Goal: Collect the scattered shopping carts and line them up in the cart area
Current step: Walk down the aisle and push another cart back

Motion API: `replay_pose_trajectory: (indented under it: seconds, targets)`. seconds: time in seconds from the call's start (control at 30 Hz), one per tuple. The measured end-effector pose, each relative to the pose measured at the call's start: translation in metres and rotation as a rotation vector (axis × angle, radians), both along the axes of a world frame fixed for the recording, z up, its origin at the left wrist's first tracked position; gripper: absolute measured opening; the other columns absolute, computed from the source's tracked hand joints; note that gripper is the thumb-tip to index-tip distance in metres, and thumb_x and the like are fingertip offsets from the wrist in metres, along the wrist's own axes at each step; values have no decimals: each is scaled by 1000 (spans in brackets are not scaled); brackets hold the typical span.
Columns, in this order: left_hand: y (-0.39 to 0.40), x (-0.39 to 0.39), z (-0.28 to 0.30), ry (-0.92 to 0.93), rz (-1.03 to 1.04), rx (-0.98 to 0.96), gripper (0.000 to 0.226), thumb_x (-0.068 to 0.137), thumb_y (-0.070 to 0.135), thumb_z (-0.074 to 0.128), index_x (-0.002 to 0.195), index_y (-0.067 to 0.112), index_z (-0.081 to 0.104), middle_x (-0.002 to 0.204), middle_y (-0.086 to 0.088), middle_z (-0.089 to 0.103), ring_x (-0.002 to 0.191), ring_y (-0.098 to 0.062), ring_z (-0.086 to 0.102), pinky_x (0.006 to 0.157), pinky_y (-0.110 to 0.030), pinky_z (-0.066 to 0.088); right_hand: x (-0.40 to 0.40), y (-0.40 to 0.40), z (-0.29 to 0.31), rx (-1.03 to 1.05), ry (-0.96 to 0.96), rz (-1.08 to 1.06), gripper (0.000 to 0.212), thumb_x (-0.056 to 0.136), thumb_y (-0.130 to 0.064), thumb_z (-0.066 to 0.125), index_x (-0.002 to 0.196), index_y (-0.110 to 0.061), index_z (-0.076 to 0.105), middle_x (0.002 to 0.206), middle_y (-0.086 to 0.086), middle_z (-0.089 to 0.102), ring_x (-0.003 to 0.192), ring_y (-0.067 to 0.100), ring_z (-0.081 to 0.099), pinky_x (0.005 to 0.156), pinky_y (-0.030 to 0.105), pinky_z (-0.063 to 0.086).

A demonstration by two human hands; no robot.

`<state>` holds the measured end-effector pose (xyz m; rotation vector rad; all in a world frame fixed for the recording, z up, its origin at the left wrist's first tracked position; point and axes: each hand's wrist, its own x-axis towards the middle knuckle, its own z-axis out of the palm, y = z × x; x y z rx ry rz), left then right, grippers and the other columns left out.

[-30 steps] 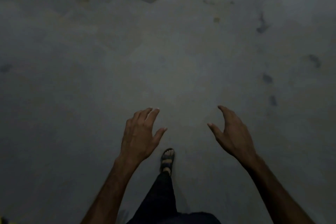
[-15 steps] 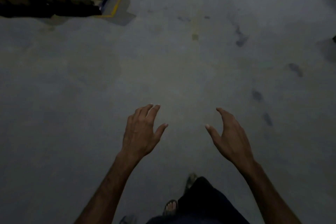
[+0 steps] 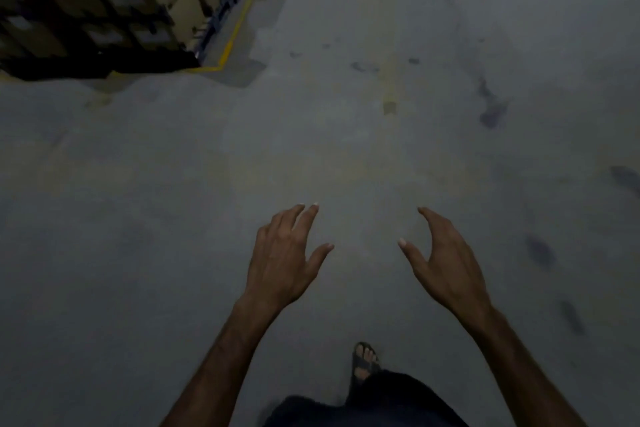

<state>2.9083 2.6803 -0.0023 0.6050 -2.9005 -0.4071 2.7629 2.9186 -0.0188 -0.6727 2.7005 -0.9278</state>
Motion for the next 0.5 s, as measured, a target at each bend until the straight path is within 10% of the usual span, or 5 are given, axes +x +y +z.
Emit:
replay_pose_trajectory:
  seconds: [0.5]
  targets:
    - [-220,-301,-30,38,29,62,70,102,61,54,160,25,40,158,-3,49,145,-25,42,112,-48,42,-309,-219,-9,68,21,12,69,103,-48,60,161,-20,34,163,3,41,148,24,41,118,42,37]
